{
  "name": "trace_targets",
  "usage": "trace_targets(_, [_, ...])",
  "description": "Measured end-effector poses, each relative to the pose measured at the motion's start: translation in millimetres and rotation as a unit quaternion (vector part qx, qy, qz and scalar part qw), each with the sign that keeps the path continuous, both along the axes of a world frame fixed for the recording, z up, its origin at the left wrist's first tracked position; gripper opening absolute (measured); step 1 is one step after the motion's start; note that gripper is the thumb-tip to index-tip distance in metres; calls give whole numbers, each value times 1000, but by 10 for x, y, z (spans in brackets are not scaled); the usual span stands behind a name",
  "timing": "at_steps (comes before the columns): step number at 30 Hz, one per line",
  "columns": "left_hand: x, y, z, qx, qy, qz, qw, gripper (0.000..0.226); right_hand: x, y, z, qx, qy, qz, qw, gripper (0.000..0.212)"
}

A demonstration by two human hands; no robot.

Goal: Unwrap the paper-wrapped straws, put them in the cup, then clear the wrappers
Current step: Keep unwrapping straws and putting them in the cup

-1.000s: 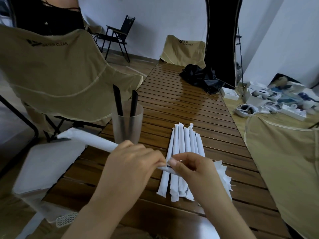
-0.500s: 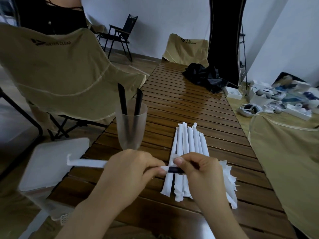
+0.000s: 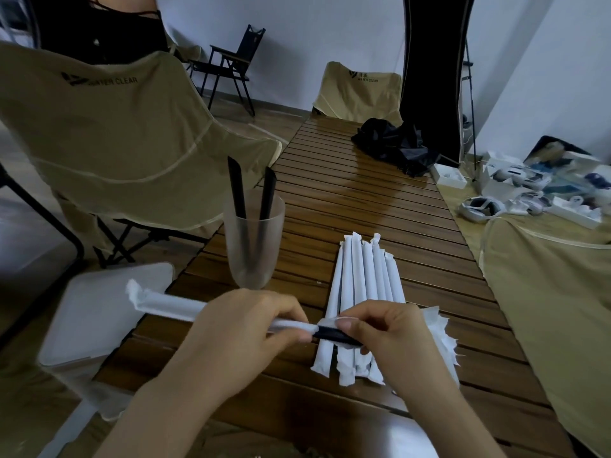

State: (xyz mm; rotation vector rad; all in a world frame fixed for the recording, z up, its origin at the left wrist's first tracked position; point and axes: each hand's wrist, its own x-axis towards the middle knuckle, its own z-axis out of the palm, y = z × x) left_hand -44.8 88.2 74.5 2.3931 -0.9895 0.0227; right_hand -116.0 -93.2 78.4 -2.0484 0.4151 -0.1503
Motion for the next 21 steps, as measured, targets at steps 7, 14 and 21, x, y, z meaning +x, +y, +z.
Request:
trace_targets(7, [-7,-47,19,4,-24,-6,1000,26,13,9,-38,-22,-34,-39,998,18])
trace_targets(14, [54,4,116,35,-45,-13,998,24,-59,-224,-70,-25,-28,-148,988,16])
trace_targets(21, [97,65,-12,10,-4,57,998,22,-73,-583,-220,-206,41,-197,957,18])
